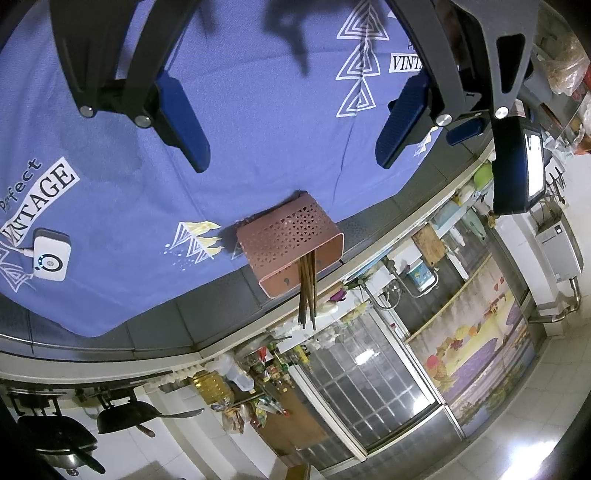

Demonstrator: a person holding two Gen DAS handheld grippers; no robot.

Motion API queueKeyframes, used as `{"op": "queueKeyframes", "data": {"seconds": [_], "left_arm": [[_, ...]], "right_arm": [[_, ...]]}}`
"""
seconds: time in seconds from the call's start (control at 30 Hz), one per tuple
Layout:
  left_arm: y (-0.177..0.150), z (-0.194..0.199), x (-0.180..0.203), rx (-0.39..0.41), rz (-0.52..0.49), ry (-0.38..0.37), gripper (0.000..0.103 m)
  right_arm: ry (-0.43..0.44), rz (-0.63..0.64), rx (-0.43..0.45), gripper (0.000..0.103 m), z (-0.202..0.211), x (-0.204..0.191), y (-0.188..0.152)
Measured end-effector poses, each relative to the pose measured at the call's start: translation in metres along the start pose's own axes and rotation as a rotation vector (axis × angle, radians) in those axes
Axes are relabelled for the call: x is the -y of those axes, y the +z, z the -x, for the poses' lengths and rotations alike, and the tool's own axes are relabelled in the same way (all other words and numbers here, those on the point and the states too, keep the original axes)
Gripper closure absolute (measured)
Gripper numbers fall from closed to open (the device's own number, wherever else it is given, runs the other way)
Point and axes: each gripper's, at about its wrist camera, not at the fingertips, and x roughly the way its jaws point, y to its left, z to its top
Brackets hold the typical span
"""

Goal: Organize utensils

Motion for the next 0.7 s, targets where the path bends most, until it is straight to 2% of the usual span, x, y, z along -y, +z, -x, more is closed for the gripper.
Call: {"op": "queueKeyframes", "data": {"seconds": [0.7], "left_arm": [[0.0003, 0.0007, 0.0014, 0.002, 0.001, 0.000, 0.006]], "right_arm": [[0.000, -0.008, 0.011, 0.013, 0.0036, -0.0045, -0.0060]]}}
